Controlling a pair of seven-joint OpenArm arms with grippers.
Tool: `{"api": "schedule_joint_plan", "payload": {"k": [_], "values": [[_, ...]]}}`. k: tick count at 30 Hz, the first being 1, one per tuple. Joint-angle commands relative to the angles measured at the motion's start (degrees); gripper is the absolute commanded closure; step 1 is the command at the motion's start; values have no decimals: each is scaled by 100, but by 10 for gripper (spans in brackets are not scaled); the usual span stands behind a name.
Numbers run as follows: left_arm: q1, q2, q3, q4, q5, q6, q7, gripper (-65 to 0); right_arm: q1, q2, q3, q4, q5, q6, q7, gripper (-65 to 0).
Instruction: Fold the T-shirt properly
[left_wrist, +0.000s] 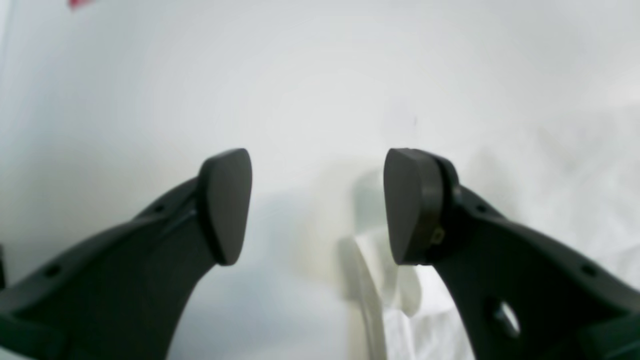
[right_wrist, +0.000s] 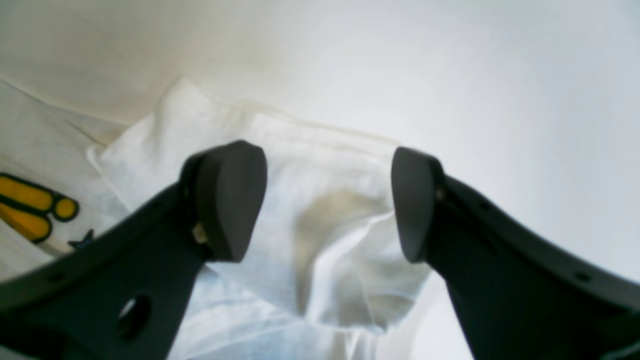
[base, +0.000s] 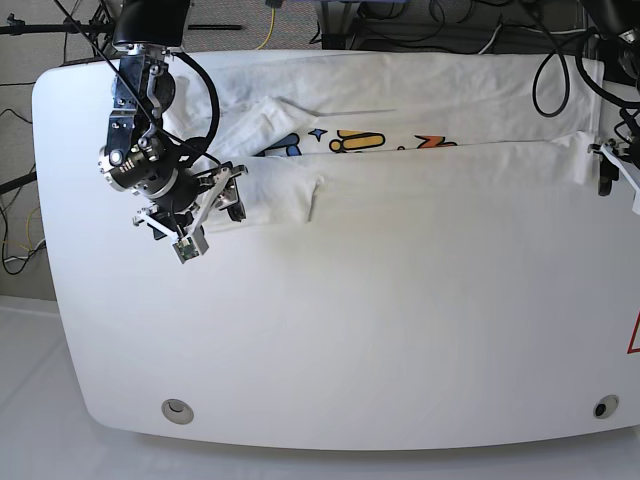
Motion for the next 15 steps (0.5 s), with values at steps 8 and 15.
{"api": "schedule_joint_plan", "payload": {"k": [8,15], "values": [[54,-124,-31,193,-83,14,-56,-389,-5,33,87,166,97,-17,64,-406],[220,-12,126,56,-379,14,4,-384,-40,10,152,139,205,-16,54,-407]]}}
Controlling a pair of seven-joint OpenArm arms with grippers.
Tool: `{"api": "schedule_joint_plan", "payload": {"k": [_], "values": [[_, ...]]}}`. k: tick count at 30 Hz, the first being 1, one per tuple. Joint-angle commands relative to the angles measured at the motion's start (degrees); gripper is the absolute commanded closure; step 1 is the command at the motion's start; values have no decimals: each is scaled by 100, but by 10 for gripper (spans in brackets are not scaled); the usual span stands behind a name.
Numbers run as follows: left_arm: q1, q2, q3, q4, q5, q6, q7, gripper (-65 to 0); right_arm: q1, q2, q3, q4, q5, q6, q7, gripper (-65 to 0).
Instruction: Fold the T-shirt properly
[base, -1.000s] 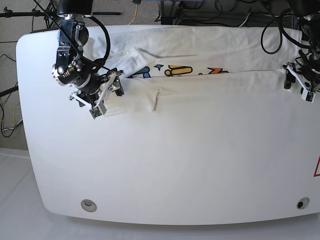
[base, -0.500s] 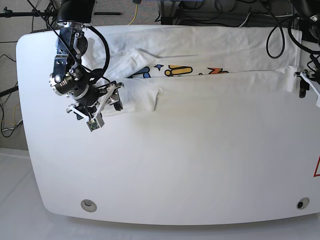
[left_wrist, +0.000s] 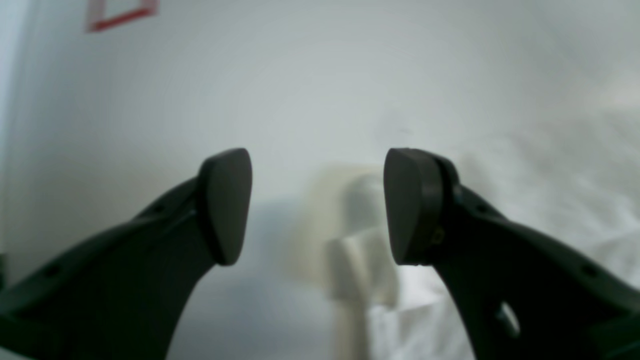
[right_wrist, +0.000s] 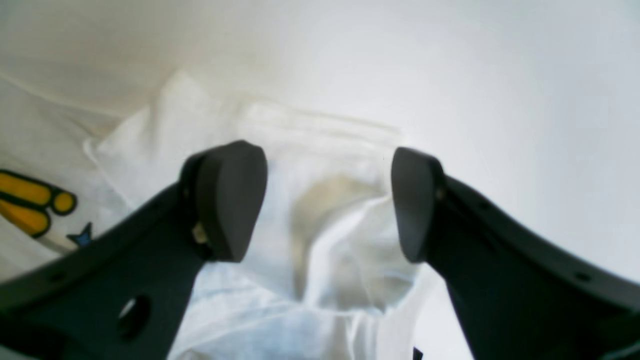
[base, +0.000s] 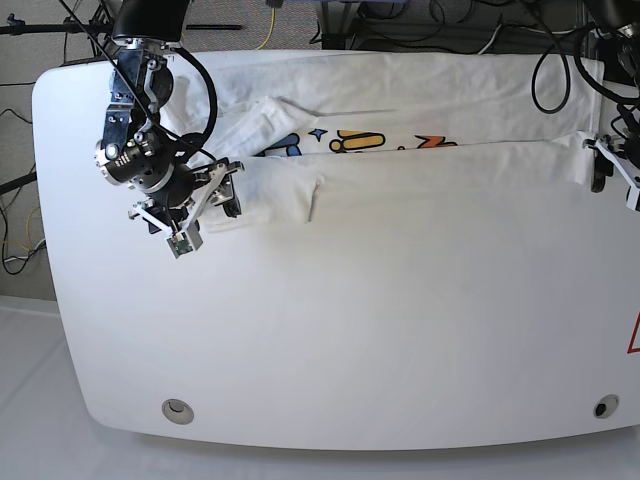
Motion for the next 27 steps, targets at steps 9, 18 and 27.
{"api": "schedule_joint_plan", "payload": {"k": [9,18,27], "values": [[125,366,119,-45,-330,18,-123,-315,101,8,-29,96,350,5,63,-404],[50,450,76,8,-99,18,-186,-343,28,-3,-53,139,136,-7,52,-411],[89,485,135,-59,68,18,-90,-128,0,-4,-100,201,243,11,-40,-412]]}}
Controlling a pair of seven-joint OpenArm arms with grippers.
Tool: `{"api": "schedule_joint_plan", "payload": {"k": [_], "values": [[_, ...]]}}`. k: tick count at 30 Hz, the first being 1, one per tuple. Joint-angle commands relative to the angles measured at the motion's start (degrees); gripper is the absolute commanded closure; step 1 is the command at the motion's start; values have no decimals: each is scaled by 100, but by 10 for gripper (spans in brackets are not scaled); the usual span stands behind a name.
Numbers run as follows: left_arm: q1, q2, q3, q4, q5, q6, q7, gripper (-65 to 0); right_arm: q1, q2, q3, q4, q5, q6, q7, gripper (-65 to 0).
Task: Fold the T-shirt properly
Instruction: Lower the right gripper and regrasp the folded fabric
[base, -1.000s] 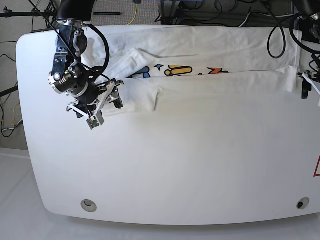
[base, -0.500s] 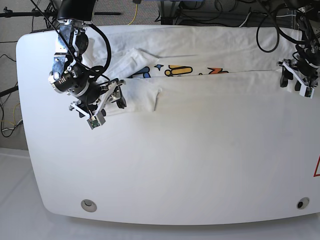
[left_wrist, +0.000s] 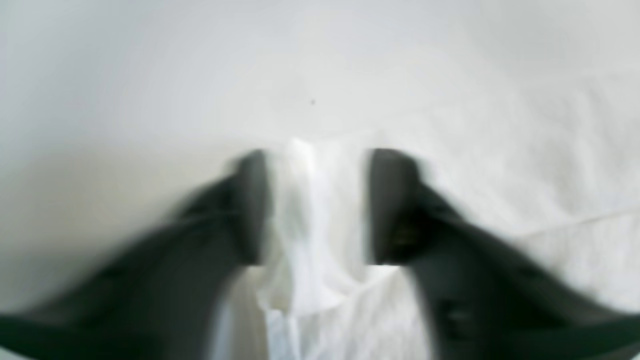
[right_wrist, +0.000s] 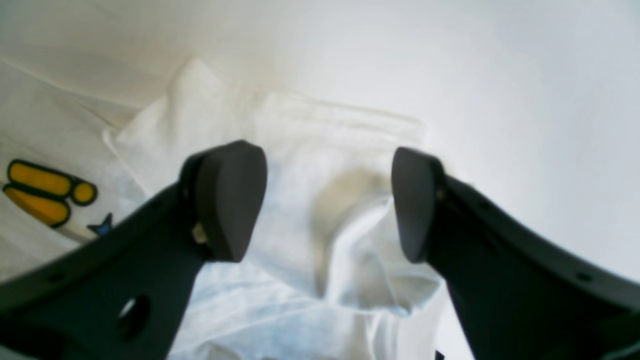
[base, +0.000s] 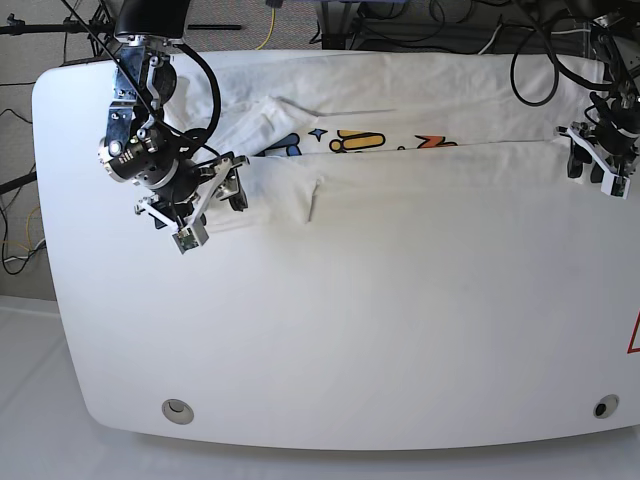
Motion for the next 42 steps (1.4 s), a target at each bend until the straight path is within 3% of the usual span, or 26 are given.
{"api": "schedule_joint_plan", "payload": {"k": [1,4,17,27,33,42], "values": [[5,-94,-26,54,35,-3,-67,-89,57,30,-14,171,118,14,34,-413],[27,-95,-15,38,118,-3,-94,0,54,30,-26,187,107,7,11,-413],[-12,-112,46,-451,439,-3,-110,0,152,35,-118,-63,170,-6,-32,-421],[-153,-51,23,-453,274,-3,-55,0,764,5,70,-1125,262,17,-58,-418],[-87,99,0,-355,320,-3,13,0,1286,-100,437,-2147,181,341,-4,-296],[-113,207,8,-300,303,-3,-18,0,1244,-84,356,-2584,199,438,168,-165]]}}
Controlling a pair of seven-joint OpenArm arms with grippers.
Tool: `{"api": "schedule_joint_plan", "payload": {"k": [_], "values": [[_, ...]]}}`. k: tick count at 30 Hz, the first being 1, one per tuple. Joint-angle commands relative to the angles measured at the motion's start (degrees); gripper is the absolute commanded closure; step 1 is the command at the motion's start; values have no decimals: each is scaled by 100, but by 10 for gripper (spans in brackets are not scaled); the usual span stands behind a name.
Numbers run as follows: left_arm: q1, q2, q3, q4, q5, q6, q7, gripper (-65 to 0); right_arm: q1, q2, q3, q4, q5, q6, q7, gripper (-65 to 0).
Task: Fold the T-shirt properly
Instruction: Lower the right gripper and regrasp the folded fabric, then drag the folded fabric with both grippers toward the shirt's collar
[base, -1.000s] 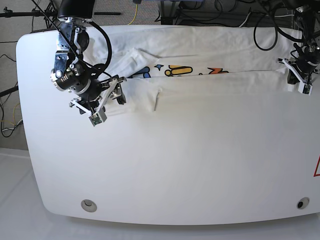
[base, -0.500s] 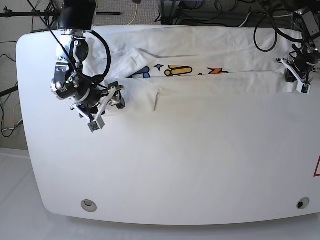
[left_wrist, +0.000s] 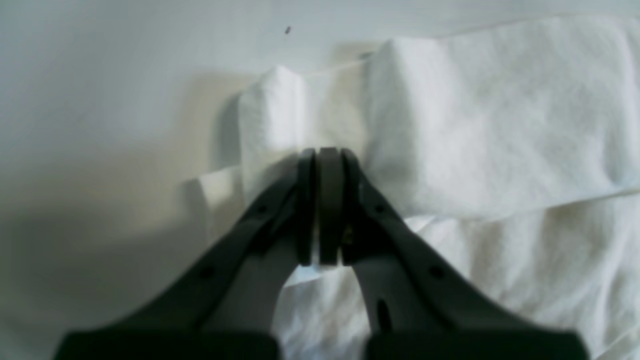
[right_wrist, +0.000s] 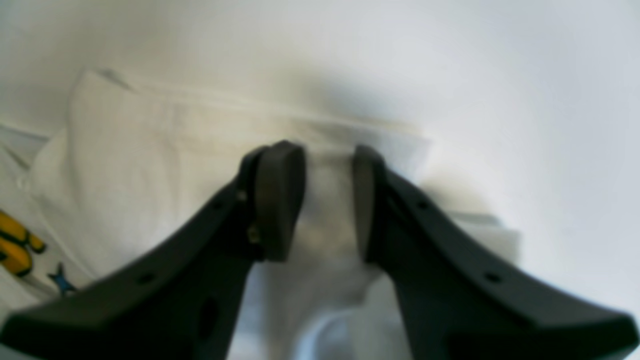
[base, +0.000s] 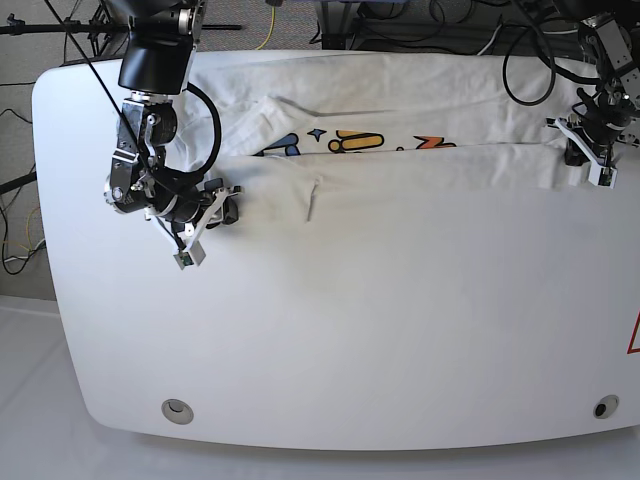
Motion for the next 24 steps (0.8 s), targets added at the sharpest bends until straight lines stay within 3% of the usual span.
{"api": "schedule_joint_plan", "payload": {"k": [1,9,24], "values": [[-28,-50,-16,108,-37,-28,-27,0,53,46,-46,35,115,34,114,-151],[47,-98,2,226,-39,-28,34,-12,-280,24,-125,647,135,5,86,0],[28,-148,0,116,-19,-28,4,-3,-736,1,-233,1498,60,-303,16,0]]}}
